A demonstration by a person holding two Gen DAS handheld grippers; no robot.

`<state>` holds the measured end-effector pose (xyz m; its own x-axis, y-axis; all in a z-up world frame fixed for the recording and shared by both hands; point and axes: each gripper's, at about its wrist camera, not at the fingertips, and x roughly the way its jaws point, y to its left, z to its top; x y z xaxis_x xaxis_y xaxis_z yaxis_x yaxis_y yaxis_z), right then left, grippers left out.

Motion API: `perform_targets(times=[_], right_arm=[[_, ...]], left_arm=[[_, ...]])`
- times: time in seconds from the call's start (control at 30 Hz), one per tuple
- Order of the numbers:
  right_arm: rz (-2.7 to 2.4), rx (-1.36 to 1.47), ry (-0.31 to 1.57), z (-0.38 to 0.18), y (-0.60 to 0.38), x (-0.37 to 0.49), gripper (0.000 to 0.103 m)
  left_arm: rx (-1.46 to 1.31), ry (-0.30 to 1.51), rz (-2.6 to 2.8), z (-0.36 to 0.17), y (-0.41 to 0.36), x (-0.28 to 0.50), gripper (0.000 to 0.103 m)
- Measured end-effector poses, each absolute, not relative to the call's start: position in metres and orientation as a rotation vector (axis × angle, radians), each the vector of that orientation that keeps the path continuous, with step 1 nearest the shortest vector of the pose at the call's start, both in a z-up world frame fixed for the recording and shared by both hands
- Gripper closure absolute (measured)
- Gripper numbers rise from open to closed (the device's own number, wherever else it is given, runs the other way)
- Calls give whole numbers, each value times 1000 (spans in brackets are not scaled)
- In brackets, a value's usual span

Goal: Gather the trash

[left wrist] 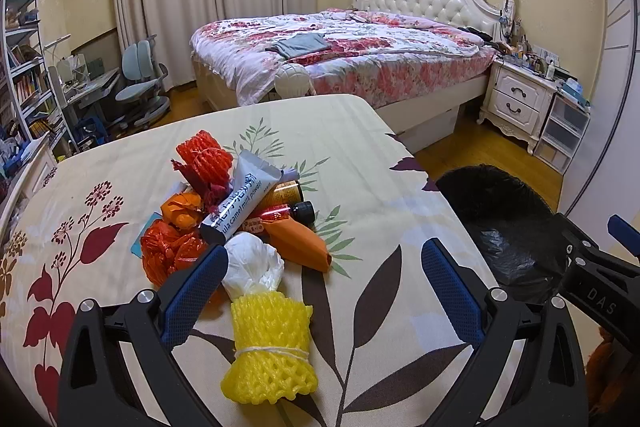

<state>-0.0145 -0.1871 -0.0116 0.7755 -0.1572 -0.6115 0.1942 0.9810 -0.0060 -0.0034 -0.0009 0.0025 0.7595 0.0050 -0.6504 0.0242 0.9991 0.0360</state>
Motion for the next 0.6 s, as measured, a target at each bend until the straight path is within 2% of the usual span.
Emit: perform_targets(times=[0.6], right_arm=[[-193,64,661,-14,-189,-14,4]], left_arm=[[41,707,-12,2,-1,-4,6]])
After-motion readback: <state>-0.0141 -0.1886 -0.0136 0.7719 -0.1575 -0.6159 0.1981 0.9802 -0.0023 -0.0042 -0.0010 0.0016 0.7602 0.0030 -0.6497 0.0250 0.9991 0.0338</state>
